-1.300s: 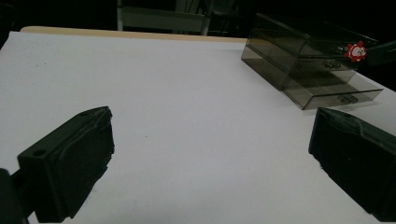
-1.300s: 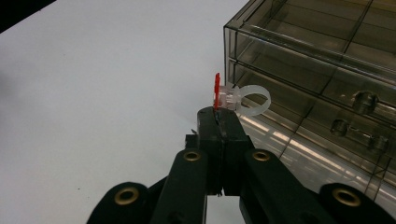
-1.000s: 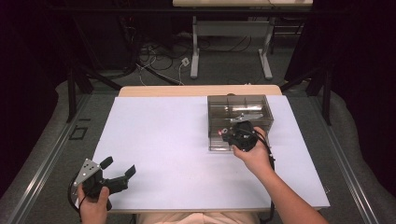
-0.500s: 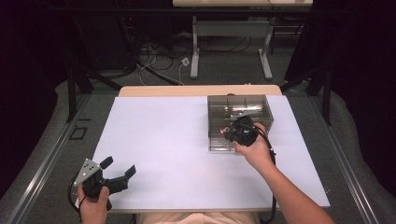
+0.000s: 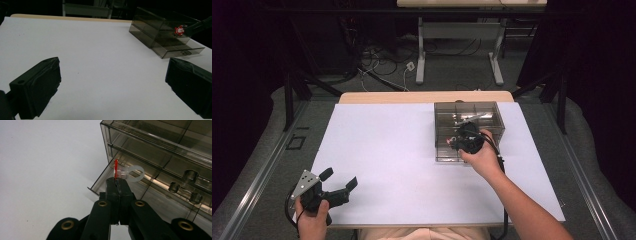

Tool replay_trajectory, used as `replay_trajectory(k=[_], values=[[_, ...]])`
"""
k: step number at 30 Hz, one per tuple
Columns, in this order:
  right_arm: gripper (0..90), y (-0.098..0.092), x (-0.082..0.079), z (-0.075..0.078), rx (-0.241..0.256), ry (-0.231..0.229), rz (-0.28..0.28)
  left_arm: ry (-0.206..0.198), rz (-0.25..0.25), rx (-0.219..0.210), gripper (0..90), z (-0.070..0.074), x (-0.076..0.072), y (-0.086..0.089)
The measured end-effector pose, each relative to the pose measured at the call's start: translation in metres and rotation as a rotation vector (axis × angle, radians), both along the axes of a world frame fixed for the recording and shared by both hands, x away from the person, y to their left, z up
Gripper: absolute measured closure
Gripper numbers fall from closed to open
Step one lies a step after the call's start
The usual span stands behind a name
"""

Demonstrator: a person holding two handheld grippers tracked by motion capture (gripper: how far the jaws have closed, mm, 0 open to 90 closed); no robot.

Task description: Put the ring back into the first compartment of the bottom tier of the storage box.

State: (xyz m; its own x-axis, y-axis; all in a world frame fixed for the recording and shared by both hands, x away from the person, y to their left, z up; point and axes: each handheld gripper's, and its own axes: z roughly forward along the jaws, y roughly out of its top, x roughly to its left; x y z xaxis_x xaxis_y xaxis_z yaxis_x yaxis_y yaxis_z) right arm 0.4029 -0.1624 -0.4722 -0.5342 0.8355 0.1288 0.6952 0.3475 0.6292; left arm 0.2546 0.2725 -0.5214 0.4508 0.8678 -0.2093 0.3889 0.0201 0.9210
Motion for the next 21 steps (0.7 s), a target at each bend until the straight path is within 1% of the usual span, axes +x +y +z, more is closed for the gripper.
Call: replay_trajectory(k=[2,3,4,5,8,9,12,13,15,16,17,20,21], values=[[89.9,0.001,0.002,-0.002,-0.003,0.000,0.000,0.000,0.001,0.001,0.1,0.000,0.000,0.000],[89.9,0.002,0.004,-0.003,-0.013,0.011,-0.003,0.000,0.002,0.000,0.1,0.000,0.000,0.000],[89.9,0.002,0.004,-0.003,-0.013,0.011,-0.003,0.000,0.002,0.000,0.1,0.000,0.000,0.000],[89.9,0.002,0.006,-0.005,-0.020,0.024,0.000,0.000,0.002,0.001,0.1,0.000,0.000,0.000],[89.9,0.004,0.008,-0.007,-0.022,0.037,-0.002,0.002,0.001,0.000,0.1,0.000,0.000,0.000],[89.9,0.004,0.008,-0.008,-0.035,0.037,0.001,0.002,0.001,-0.001,0.2,0.000,0.000,0.000],[90.0,0.006,0.009,-0.009,-0.036,0.045,0.004,0.002,0.001,-0.001,0.1,0.000,0.000,0.000],[89.9,0.006,0.010,-0.011,-0.052,0.050,0.007,0.000,0.000,0.001,0.1,0.000,0.000,0.000],[89.9,0.007,0.010,-0.012,-0.050,0.053,0.007,0.000,0.000,0.001,0.1,0.000,0.000,0.000],[89.9,0.009,0.011,-0.015,-0.039,0.045,0.008,-0.001,-0.001,0.000,0.2,0.000,0.000,0.000],[89.9,0.009,0.012,-0.014,-0.060,0.060,0.020,0.000,0.000,0.000,0.2,0.000,0.000,0.000],[89.9,0.011,0.013,-0.016,-0.073,0.061,0.020,0.000,0.000,0.001,0.1,0.000,0.000,0.000],[89.9,0.013,0.013,-0.017,-0.080,0.083,0.006,0.000,0.000,0.001,0.1,0.000,0.000,0.000]])
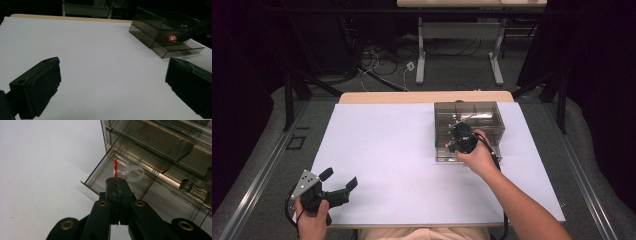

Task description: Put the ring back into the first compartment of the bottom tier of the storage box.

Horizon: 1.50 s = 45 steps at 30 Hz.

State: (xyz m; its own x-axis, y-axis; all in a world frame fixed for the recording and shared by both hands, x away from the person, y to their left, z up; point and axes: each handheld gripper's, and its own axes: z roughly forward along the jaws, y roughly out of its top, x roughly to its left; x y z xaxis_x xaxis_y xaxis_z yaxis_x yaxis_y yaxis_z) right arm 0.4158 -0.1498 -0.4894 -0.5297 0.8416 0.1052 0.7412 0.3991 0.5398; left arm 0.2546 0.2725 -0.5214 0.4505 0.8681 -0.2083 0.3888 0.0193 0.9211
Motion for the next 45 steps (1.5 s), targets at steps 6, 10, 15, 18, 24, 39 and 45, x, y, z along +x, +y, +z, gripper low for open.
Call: replay_trajectory(k=[6,10,15,18,24,39,45], values=[[89.8,0.003,0.002,-0.005,-0.032,0.010,0.024,0.002,0.001,-0.002,0.1,0.000,0.000,0.000],[89.8,0.005,0.003,-0.006,-0.041,0.033,0.023,0.001,-0.002,0.000,0.1,0.000,0.000,0.000],[89.7,0.008,0.004,-0.011,-0.035,0.014,0.025,0.001,0.000,-0.001,0.1,0.000,0.000,0.000],[89.7,0.008,0.005,-0.012,-0.056,0.018,0.025,0.002,-0.001,-0.001,0.1,0.000,0.000,0.000],[89.7,0.009,0.006,-0.013,-0.058,0.034,0.015,0.002,-0.001,-0.002,0.1,0.000,0.000,0.000],[90.0,0.010,0.008,-0.015,-0.058,0.034,0.016,0.002,-0.001,-0.002,0.1,0.000,0.000,0.000],[85.7,0.009,0.007,-0.013,-0.050,0.040,0.005,0.002,-0.002,-0.002,0.1,0.000,0.000,0.000]])
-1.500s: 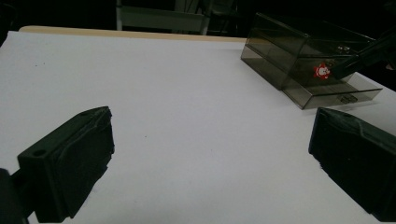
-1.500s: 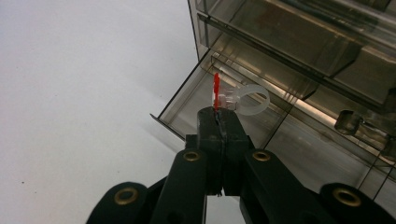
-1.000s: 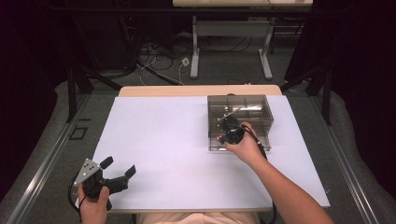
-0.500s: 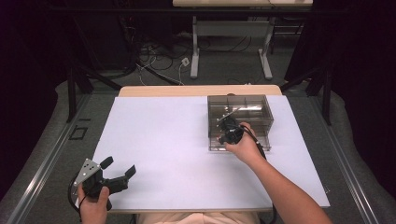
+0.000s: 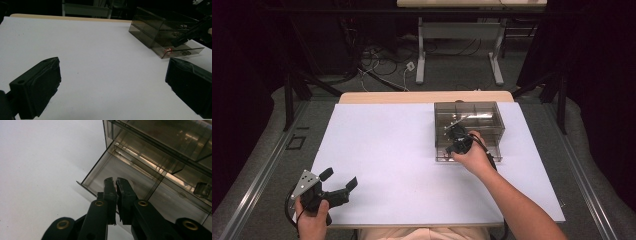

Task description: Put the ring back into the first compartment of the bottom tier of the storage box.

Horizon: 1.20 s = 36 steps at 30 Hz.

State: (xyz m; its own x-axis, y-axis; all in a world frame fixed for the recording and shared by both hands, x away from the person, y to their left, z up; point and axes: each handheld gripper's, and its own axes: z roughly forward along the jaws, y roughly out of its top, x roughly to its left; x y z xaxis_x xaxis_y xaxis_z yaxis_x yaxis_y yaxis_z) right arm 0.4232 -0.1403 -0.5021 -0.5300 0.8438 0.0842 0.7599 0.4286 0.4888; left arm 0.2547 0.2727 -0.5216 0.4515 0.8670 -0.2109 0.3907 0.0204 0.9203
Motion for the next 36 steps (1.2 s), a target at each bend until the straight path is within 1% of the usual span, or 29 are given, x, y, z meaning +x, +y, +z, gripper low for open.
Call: replay_trajectory(k=[1,4,5,8,10,11,12,13,14,15,16,17,18,19,20,21,22,23,24,25,26,27,30,31,32,34,35,36], values=[[84.2,-0.001,0.000,0.001,0.005,-0.012,0.012,0.000,0.001,0.000,0.2,0.000,0.000,0.000],[82.6,0.000,-0.001,0.002,0.019,-0.004,0.002,0.000,0.002,-0.002,0.1,0.000,0.000,0.000],[81.0,-0.002,0.000,0.001,0.024,-0.019,0.026,0.001,0.003,-0.004,0.1,0.000,0.000,0.000],[78.5,-0.002,0.000,0.001,0.029,-0.010,0.020,0.001,0.002,-0.005,0.1,0.000,0.001,0.000],[77.6,-0.002,0.000,0.001,0.035,-0.013,0.021,0.001,0.001,-0.004,0.1,0.000,0.001,0.000],[74.2,-0.002,0.000,-0.001,0.049,-0.030,0.031,0.002,0.002,-0.003,0.2,-0.001,0.001,0.000],[74.2,-0.002,0.000,-0.001,0.049,-0.030,0.031,0.002,0.002,-0.003,0.1,-0.001,0.001,0.000],[71.7,-0.003,0.000,0.000,0.038,-0.026,0.049,0.002,0.003,-0.003,0.1,-0.001,0.001,0.000],[71.7,-0.003,0.000,0.000,0.038,-0.026,0.049,0.002,0.003,-0.003,0.2,-0.001,0.001,0.000],[70.3,-0.003,-0.001,0.001,0.049,-0.017,0.051,0.001,0.003,-0.003,0.1,-0.001,0.001,-0.001],[70.3,-0.003,-0.001,0.001,0.049,-0.017,0.051,0.001,0.003,-0.003,0.1,-0.001,0.001,-0.001],[68.4,-0.004,-0.002,0.001,0.045,-0.025,0.062,0.001,0.000,-0.002,0.2,0.000,0.001,-0.001],[68.4,-0.004,-0.002,0.001,0.045,-0.025,0.062,0.001,0.000,-0.002,0.1,0.000,0.001,-0.001],[66.0,-0.003,-0.003,-0.001,0.081,-0.062,0.062,0.002,-0.001,-0.003,0.1,-0.001,0.001,-0.001],[66.0,-0.003,-0.003,-0.001,0.081,-0.062,0.062,0.002,-0.001,-0.003,0.1,-0.001,0.001,-0.001],[63.0,-0.004,-0.004,0.002,0.044,-0.042,0.075,0.002,-0.001,-0.004,0.1,-0.001,0.001,-0.001],[63.0,-0.004,-0.004,0.002,0.044,-0.042,0.075,0.002,-0.001,-0.004,0.1,-0.001,0.001,-0.001],[61.2,-0.003,-0.006,0.002,0.052,-0.063,0.071,0.001,0.000,-0.004,0.1,-0.001,0.001,-0.001],[61.2,-0.003,-0.006,0.002,0.052,-0.063,0.071,0.001,0.000,-0.004,0.1,-0.001,0.001,-0.001],[58.3,-0.004,-0.007,0.004,0.053,-0.079,0.079,0.002,0.000,-0.004,0.1,0.000,0.000,-0.001],[58.3,-0.004,-0.007,0.004,0.053,-0.079,0.079,0.002,0.000,-0.004,0.1,0.000,0.000,-0.001],[53.8,-0.003,-0.008,0.005,0.068,-0.089,0.077,0.003,0.001,-0.006,0.1,0.000,0.000,-0.001],[51.2,-0.003,-0.009,0.005,0.077,-0.094,0.084,0.003,0.001,-0.006,0.2,0.000,0.000,-0.001],[48.0,-0.003,-0.010,0.004,0.072,-0.119,0.087,0.002,-0.002,-0.005,0.1,-0.001,0.001,-0.001],[47.3,-0.003,-0.011,0.005,0.064,-0.107,0.094,0.002,-0.002,-0.005,0.1,-0.001,0.001,-0.001],[46.0,-0.003,-0.012,0.005,0.066,-0.107,0.097,0.002,-0.002,-0.006,0.1,-0.001,0.001,-0.001],[44.6,-0.002,-0.014,0.005,0.076,-0.125,0.098,0.004,-0.001,-0.006,0.1,-0.001,0.001,-0.001],[44.6,-0.002,-0.014,0.005,0.076,-0.125,0.098,0.004,-0.001,-0.006,0.2,-0.001,0.001,-0.001]])
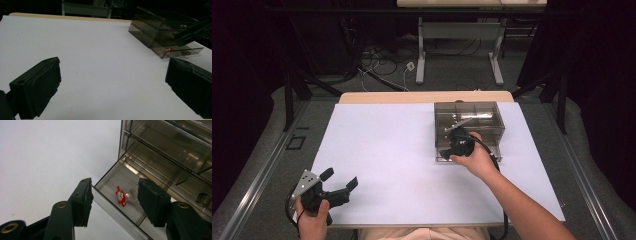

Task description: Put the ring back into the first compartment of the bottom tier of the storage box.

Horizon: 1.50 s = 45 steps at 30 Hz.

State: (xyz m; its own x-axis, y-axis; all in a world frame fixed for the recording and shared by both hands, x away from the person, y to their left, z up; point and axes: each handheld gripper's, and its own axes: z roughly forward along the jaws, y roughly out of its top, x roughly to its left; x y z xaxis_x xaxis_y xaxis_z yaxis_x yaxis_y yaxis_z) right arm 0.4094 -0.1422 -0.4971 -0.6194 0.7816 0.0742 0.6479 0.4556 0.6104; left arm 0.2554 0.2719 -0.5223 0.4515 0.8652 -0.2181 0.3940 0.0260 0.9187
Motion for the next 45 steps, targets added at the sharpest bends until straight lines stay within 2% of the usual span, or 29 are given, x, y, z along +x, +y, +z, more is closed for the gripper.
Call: replay_trajectory(k=[3,6,10,14,16,17,18,20,25,26,27,29,32,33,36,37,38,41,44,45], values=[[43.7,-0.001,-0.003,0.003,-0.004,-0.018,0.008,0.001,0.001,0.001,0.2,0.000,0.000,0.000],[41.7,-0.003,-0.004,0.004,-0.006,-0.016,0.015,0.001,0.002,0.001,0.1,0.000,0.000,0.000],[37.4,-0.004,-0.008,0.007,0.004,-0.006,-0.002,0.001,0.003,-0.001,0.1,0.000,0.000,0.000],[31.9,-0.006,-0.012,0.012,0.031,-0.023,-0.021,0.002,0.003,-0.002,0.1,0.000,0.000,0.000],[29.8,-0.007,-0.015,0.015,0.044,-0.035,-0.022,0.002,0.003,-0.002,0.1,0.000,0.000,0.000],[26.3,-0.008,-0.018,0.016,0.051,-0.063,-0.018,0.002,0.003,-0.002,0.1,0.000,0.000,0.000],[26.3,-0.008,-0.018,0.016,0.051,-0.063,-0.018,0.002,0.003,-0.002,0.1,0.000,0.000,0.000],[24.5,-0.008,-0.022,0.019,0.050,-0.098,-0.005,0.002,0.003,-0.002,0.1,0.000,0.000,0.000],[15.9,-0.010,-0.030,0.024,0.059,-0.112,0.004,0.001,0.002,-0.004,0.1,0.000,0.000,0.000],[15.9,-0.010,-0.030,0.024,0.059,-0.112,0.004,0.001,0.002,-0.004,0.1,0.000,0.000,0.000],[15.1,-0.010,-0.034,0.025,0.060,-0.134,-0.020,0.000,0.002,-0.003,0.1,0.000,0.000,0.000],[14.7,-0.010,-0.037,0.026,0.068,-0.149,-0.025,0.000,0.001,-0.002,0.1,0.000,0.000,0.000],[14.5,-0.011,-0.040,0.027,0.080,-0.153,-0.031,0.001,0.001,-0.001,0.1,0.000,0.000,0.000],[13.8,-0.012,-0.044,0.028,0.093,-0.174,-0.033,0.000,0.001,-0.002,0.1,0.000,0.000,0.000],[11.2,-0.013,-0.047,0.030,0.096,-0.180,-0.024,0.001,0.002,-0.001,0.1,0.000,0.000,0.000],[7.8,-0.014,-0.051,0.031,0.115,-0.188,-0.028,0.000,0.001,-0.002,0.2,0.000,0.000,0.000],[7.8,-0.014,-0.051,0.031,0.115,-0.188,-0.028,0.000,0.001,-0.002,0.1,0.000,0.000,0.000],[0.2,-0.017,-0.059,0.033,0.126,-0.203,-0.009,0.000,0.001,-0.002,0.1,0.000,0.000,0.000],[0.0,-0.019,-0.064,0.034,0.129,-0.210,-0.007,0.000,0.002,0.000,0.1,0.000,0.000,0.000],[0.0,-0.022,-0.068,0.035,0.130,-0.230,-0.011,0.000,0.001,0.001,0.2,0.000,0.000,0.000]])
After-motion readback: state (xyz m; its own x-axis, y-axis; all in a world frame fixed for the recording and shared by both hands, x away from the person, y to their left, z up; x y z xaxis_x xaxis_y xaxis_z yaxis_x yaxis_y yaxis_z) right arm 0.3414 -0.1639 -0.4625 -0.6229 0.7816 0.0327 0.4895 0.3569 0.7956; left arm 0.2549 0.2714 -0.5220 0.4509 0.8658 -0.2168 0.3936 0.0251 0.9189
